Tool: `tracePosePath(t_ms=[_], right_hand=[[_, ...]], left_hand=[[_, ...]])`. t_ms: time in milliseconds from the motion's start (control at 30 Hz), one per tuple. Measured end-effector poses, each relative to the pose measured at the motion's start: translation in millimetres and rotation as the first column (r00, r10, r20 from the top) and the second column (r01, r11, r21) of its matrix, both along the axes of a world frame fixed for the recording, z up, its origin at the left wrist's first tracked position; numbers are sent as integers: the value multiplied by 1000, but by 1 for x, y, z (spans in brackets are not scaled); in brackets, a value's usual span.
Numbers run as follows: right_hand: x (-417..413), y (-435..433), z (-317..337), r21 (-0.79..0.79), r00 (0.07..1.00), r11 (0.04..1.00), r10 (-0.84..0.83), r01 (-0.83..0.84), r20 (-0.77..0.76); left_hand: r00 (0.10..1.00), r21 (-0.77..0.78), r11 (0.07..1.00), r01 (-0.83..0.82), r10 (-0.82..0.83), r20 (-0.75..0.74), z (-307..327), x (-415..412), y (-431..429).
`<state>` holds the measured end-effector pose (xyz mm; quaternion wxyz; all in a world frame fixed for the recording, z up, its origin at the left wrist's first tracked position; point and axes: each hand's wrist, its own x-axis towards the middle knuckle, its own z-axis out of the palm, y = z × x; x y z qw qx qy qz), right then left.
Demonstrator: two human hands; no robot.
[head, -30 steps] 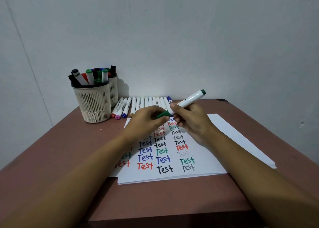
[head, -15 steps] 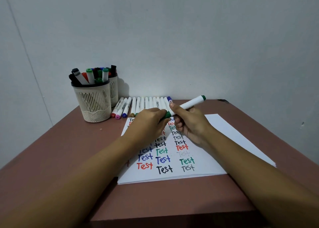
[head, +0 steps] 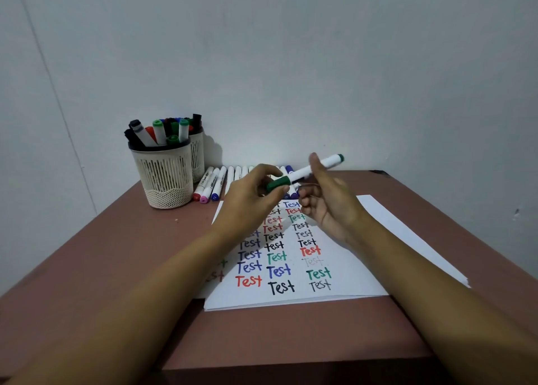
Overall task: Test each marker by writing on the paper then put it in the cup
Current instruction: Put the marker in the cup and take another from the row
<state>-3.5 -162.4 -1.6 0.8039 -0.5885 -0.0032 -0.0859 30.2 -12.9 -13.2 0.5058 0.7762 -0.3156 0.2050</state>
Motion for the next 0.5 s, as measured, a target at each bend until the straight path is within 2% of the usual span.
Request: tracePosePath(t_ms=[67, 100, 133, 200, 233, 267, 333, 400, 433, 500], right_hand=[[0, -4, 1, 30, 999, 999, -30, 30, -12], [2, -6, -1, -6, 995, 995, -96, 96, -13], [3, -8, -2, -106, 980, 974, -200, 199, 5], [6, -13, -10, -405, 906, 811, -394, 423, 157], [7, -14, -13, -522, 875, 704, -411, 482, 254], [6, -14, -17, -633, 872, 603, -376, 486, 312], [6, -14, -24, -845, 914, 361, -241, 395, 325], [9, -13, -30, -946, 954, 155, -134, 286, 267], [8, -13, -32, -963, 964, 90, -106, 254, 244], [9, -13, -33, -968, 967, 49, -88, 246, 241]], left_hand=[[996, -94, 996, -11, 3, -85, 3, 1, 5], [993, -147, 989, -19, 1, -118, 6, 1, 8], [989, -202, 979, -28, -2, -146, 9, 1, 12], [983, -293, 955, -51, -4, -184, 16, 1, 19], [981, -329, 942, -69, 5, -192, 18, 2, 23], [980, -352, 932, -92, 22, -197, 19, 3, 26], [980, -357, 924, -138, 76, -183, 20, 6, 32], [977, -342, 921, -186, 137, -164, 24, 8, 37], [973, -317, 924, -215, 176, -148, 25, 10, 39], [962, -230, 934, -273, 262, -74, 35, 16, 45]])
